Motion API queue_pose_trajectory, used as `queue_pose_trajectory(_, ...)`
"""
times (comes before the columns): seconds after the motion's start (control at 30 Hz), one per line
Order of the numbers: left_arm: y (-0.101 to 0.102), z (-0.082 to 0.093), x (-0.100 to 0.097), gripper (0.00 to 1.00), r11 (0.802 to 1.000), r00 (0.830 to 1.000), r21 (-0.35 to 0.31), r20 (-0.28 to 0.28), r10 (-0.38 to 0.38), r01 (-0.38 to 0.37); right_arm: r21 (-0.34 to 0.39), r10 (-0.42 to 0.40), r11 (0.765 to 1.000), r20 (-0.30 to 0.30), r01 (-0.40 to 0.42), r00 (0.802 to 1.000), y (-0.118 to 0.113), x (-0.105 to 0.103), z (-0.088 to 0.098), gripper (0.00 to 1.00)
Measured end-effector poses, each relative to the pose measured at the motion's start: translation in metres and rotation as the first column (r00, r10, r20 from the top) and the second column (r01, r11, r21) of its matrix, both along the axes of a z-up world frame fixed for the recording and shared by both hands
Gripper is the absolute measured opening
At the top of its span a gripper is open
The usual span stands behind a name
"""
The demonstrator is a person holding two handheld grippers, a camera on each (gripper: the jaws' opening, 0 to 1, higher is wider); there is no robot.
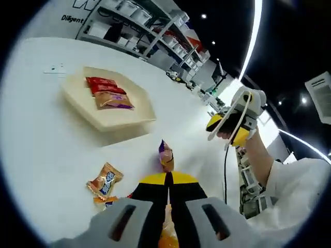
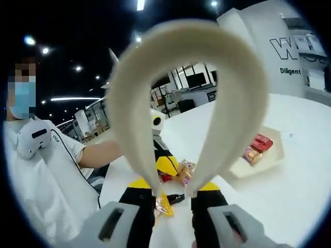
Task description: Place the target food into the container with the food tongs after gripping and lifting it, then release it inside without dropping or visibly crushing the food.
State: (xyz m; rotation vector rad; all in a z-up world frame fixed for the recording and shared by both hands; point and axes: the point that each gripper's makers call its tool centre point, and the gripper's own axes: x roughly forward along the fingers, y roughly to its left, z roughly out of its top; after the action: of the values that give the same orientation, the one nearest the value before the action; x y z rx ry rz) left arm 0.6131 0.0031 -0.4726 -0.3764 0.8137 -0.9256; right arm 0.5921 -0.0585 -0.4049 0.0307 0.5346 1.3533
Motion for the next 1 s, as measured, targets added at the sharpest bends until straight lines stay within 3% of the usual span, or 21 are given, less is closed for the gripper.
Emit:
queue_pose_trajectory(0.07, 0.002, -0.002, 0.002, 0.0, 1.0, 1.0, 0.031, 0.018, 0.006, -0.006, -0.003, 0.002, 1.0, 0.006, -0.002, 1.0, -0.001, -0.001, 0.0, 0.21)
queue_pose_trajectory(0.1, 0.007, -0.004, 0.007, 0.0, 0.997, 0.998, 0.072, 0.06, 0.022, -0.026, -0.005, 0.001, 1.0, 0.007, -0.001, 1.0, -0.001, -0.001, -0.001, 0.21)
queue_pose_trajectory(0.2, 0.007, -0.003, 0.007, 0.0, 0.998, 0.998, 0.06, 0.061, 0.028, -0.032, -0.009, 0.002, 1.0, 0.007, -0.002, 1.0, -0.001, -0.001, -0.002, 0.21)
queue_pose_trajectory(0.3, 0.008, -0.002, 0.01, 0.0, 0.997, 0.995, 0.069, 0.097, 0.026, -0.033, -0.016, 0.007, 1.0, 0.006, -0.007, 1.0, -0.001, -0.003, -0.004, 0.21)
queue_pose_trajectory(0.6, 0.018, -0.001, 0.014, 0.11, 0.991, 0.985, 0.114, 0.162, 0.054, -0.074, -0.022, 0.013, 1.0, 0.016, -0.012, 1.0, 0.0, -0.002, -0.004, 0.22)
queue_pose_trajectory(0.8, 0.025, 0.006, 0.008, 0.15, 0.988, 0.972, 0.133, 0.227, 0.052, -0.084, -0.038, 0.029, 0.999, 0.052, -0.027, 0.998, 0.002, -0.002, -0.008, 0.22)
queue_pose_trajectory(0.83, 0.029, 0.01, 0.005, 0.16, 0.987, 0.963, 0.132, 0.265, 0.052, -0.09, -0.043, 0.034, 0.999, 0.059, -0.032, 0.998, 0.003, -0.002, -0.009, 0.22)
queue_pose_trajectory(1.0, 0.046, 0.014, -0.012, 0.19, 0.983, 0.947, 0.142, 0.315, 0.065, -0.115, -0.054, 0.049, 0.998, 0.094, -0.044, 0.994, 0.003, -0.001, -0.012, 0.22)
